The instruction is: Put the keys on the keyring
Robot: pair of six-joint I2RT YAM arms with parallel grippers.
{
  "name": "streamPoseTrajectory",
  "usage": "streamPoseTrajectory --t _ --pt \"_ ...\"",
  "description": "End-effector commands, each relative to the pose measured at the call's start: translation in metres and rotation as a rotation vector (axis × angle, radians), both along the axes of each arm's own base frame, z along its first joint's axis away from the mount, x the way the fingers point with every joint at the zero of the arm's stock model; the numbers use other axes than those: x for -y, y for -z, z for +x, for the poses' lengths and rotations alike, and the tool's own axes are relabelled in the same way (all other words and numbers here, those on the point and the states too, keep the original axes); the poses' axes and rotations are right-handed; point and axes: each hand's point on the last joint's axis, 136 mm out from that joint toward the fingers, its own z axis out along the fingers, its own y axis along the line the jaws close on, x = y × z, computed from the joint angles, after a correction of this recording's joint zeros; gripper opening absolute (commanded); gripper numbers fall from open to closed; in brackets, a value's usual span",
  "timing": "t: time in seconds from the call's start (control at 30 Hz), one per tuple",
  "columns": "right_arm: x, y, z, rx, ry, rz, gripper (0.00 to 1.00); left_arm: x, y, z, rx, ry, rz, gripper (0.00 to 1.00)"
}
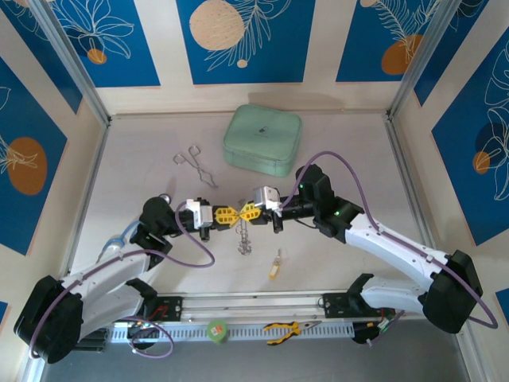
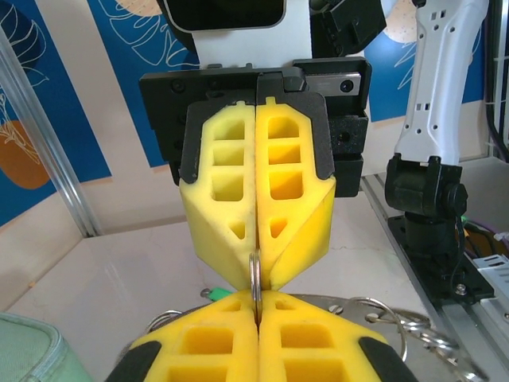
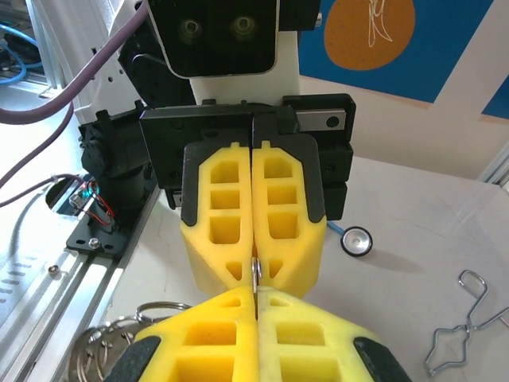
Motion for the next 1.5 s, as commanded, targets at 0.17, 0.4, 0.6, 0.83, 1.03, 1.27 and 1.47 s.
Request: streamPoseTrajectory --t 0.17,0.4,0.6,0.83,1.03,1.27,1.47 --pt "0.005 0.002 0.008 0.103 0.053 -0.136 0.0 -0.004 0.012 0.003 0.035 -0.062 0.136 0.25" --pt "0.006 0.011 0.008 0.159 0.034 -0.278 0.0 -0.008 0.017 0.005 0.063 -0.091 0.211 0.23" --pt "0.001 0.008 0.002 0.175 -0.004 -0.307 0.0 -0.005 0.014 0.008 0.076 -0.082 0.206 0.21" --pt "-0.005 0.013 0.004 0.182 -0.014 -0.344 0.0 -0.003 0.009 0.006 0.093 -0.066 0.193 0.19" --pt "-0.01 0.009 -0.001 0.163 -0.041 -0.328 0.0 -0.002 0.009 0.004 0.098 -0.049 0.19 0.02" --pt "0.01 0.002 0.011 0.087 0.036 -0.159 0.29 -0.003 0.007 0.0 0.122 -0.039 0.167 0.0" --pt "0.012 0.019 0.01 0.053 0.039 -0.154 0.28 -0.002 0.004 -0.003 0.126 -0.022 0.132 0.0"
